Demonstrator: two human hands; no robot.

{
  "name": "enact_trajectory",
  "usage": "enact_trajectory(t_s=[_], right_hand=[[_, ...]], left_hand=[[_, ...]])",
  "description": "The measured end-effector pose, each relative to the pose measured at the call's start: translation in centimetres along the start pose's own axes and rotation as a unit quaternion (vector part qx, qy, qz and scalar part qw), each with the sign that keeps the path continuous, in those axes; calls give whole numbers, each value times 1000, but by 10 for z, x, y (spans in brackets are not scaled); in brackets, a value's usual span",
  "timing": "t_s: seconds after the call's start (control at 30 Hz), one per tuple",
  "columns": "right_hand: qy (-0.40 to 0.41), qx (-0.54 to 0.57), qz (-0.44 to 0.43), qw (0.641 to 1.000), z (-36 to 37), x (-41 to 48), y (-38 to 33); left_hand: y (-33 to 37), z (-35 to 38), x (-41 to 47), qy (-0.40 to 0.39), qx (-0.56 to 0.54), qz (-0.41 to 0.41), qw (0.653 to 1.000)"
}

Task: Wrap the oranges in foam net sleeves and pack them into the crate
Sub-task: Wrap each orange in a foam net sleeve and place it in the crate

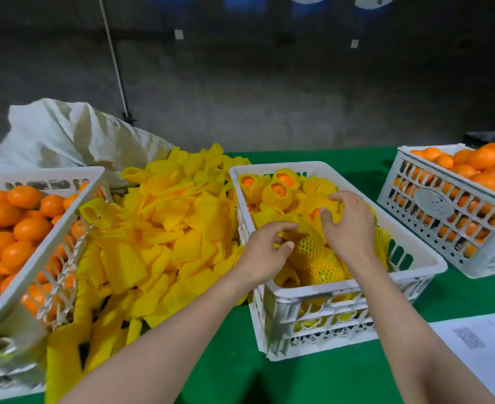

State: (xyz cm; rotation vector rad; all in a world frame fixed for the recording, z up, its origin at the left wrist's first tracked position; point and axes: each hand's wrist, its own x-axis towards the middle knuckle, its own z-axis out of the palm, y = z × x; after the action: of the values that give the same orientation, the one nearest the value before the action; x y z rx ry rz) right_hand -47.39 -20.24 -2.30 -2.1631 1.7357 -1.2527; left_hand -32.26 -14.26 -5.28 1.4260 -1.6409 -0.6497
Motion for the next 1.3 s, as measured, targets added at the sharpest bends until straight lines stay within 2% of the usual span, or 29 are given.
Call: enact_trajectory(t_s=[0.17,0.3,0.4,0.5,0.63,0.7,0.77,0.87,0.93,0.97,1.03,1.1,1.13,1.23,1.3], right_hand=[[-24,139,-107,984,24,-9,-81],[-167,114,-172,964,91,-12,-144],[-313,26,-116,942,152,-1,-164],[-378,-51,-34,924,203,16,-153],[-373,-113,-46,920,241,29,-125],[-326,-130,-82,933,250,28,-122],[-276,-124,-113,947,250,26,-135],[-244,-103,-176,948,234,25,-174],[-245,-58,-240,938,212,25,-206],[-264,1,-271,925,201,23,-221],[-365,165,-296,867,177,15,-248],[-462,298,-256,795,160,6,-269],[-480,343,-225,776,157,0,-275],[-412,483,-127,762,156,-19,-292],[-380,554,-67,738,161,-33,-307]], left_hand=[[-26,-58,-10,124,-72,-62,988],[-57,-131,-31,211,-57,-133,967],[-76,-183,-57,244,-49,-168,954],[-88,-220,-82,271,-40,-174,946],[-101,-250,-102,279,-32,-187,941],[-107,-260,-105,277,-32,-188,942],[-111,-266,-103,267,-26,-186,945],[-113,-270,-94,246,-16,-183,952],[-112,-272,-86,221,0,-171,960],[-110,-273,-81,199,10,-158,967],[-101,-276,-75,148,11,-120,982],[-94,-281,-73,108,-40,-78,990],[-93,-286,-74,101,-72,-66,990],[-97,-309,-87,108,-152,-92,978],[-103,-326,-95,114,-203,-96,968]])
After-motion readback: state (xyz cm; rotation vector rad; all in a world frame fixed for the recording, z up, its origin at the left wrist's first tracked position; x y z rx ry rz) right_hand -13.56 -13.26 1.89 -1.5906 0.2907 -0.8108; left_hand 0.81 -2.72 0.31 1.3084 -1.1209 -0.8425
